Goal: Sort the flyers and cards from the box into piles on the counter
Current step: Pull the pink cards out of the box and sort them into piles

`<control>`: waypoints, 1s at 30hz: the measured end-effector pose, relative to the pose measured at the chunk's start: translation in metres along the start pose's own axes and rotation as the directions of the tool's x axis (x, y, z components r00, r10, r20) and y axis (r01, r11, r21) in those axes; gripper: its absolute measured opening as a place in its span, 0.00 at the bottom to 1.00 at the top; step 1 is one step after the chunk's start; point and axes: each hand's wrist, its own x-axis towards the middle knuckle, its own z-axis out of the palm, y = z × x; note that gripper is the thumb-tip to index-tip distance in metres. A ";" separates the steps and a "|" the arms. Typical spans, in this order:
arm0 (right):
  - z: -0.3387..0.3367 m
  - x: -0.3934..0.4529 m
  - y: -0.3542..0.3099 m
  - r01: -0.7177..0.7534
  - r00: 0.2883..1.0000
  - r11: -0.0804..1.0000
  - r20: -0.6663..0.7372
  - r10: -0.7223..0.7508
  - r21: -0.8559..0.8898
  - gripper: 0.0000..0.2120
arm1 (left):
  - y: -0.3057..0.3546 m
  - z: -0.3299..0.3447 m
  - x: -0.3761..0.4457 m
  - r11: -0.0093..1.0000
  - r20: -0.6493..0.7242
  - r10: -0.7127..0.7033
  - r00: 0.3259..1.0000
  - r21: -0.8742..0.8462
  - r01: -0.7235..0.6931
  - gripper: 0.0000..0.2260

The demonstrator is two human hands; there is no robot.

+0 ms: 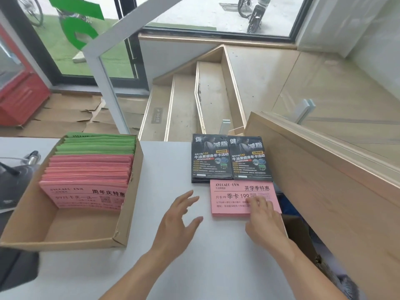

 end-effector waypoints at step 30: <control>-0.015 -0.009 -0.322 0.657 0.713 0.750 -0.255 -0.653 -0.084 0.25 | -0.113 -0.268 -0.017 0.897 -0.259 -0.049 0.965 0.414 0.157 0.27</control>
